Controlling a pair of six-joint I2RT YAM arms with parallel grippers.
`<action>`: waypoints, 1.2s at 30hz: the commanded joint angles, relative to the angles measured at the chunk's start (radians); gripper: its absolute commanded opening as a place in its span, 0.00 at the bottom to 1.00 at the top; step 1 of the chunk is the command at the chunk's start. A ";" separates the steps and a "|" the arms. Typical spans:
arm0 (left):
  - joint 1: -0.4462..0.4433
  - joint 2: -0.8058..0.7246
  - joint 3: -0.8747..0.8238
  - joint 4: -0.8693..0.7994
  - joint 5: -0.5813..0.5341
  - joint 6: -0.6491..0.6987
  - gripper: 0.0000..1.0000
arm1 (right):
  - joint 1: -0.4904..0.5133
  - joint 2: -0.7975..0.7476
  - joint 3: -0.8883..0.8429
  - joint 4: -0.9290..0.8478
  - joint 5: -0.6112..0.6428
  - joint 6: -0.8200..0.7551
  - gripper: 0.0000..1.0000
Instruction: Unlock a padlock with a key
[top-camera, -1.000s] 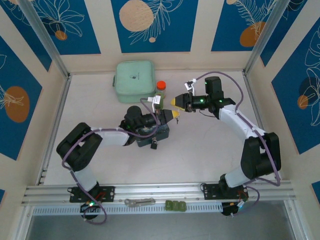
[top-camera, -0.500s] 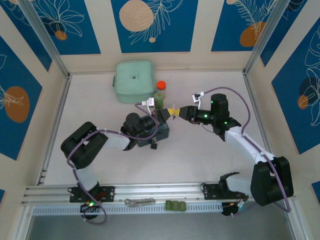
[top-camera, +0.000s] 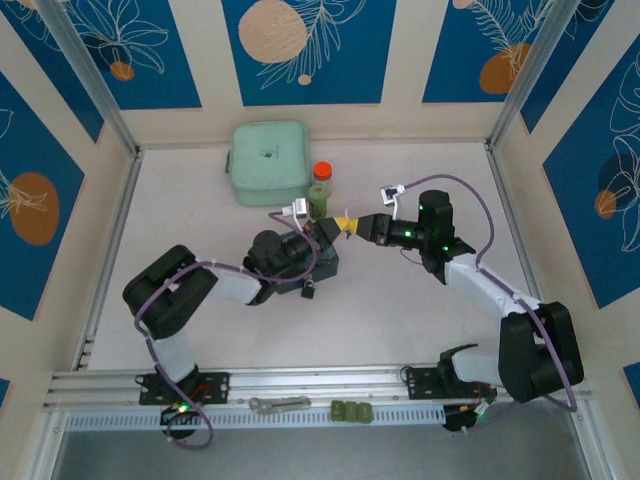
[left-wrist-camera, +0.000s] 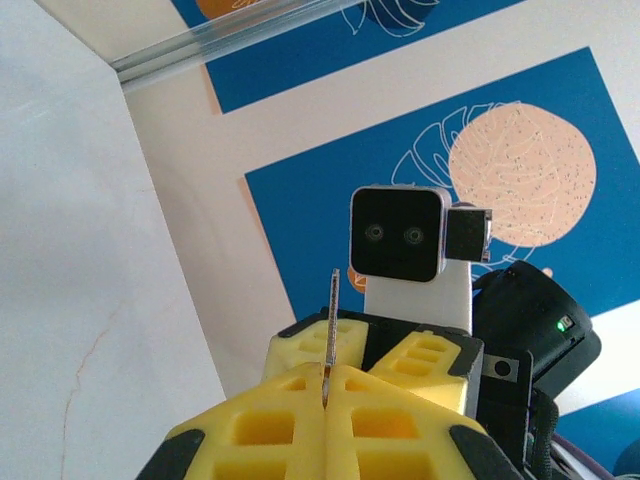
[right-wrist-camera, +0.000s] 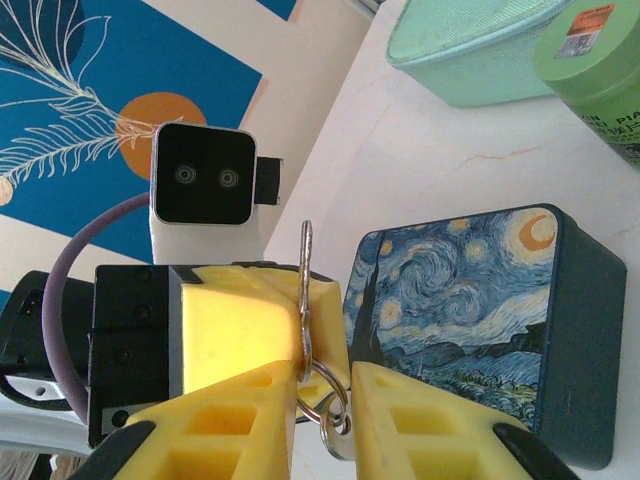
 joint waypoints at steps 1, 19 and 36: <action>-0.016 -0.008 0.000 0.060 -0.018 -0.016 0.00 | 0.008 -0.007 0.003 0.019 -0.021 -0.032 0.22; -0.031 -0.003 0.022 0.061 -0.026 -0.070 0.00 | 0.030 0.008 0.011 -0.019 -0.012 -0.087 0.31; -0.014 -0.029 0.041 0.061 0.008 -0.103 0.00 | 0.014 0.053 0.004 0.052 -0.139 -0.095 0.30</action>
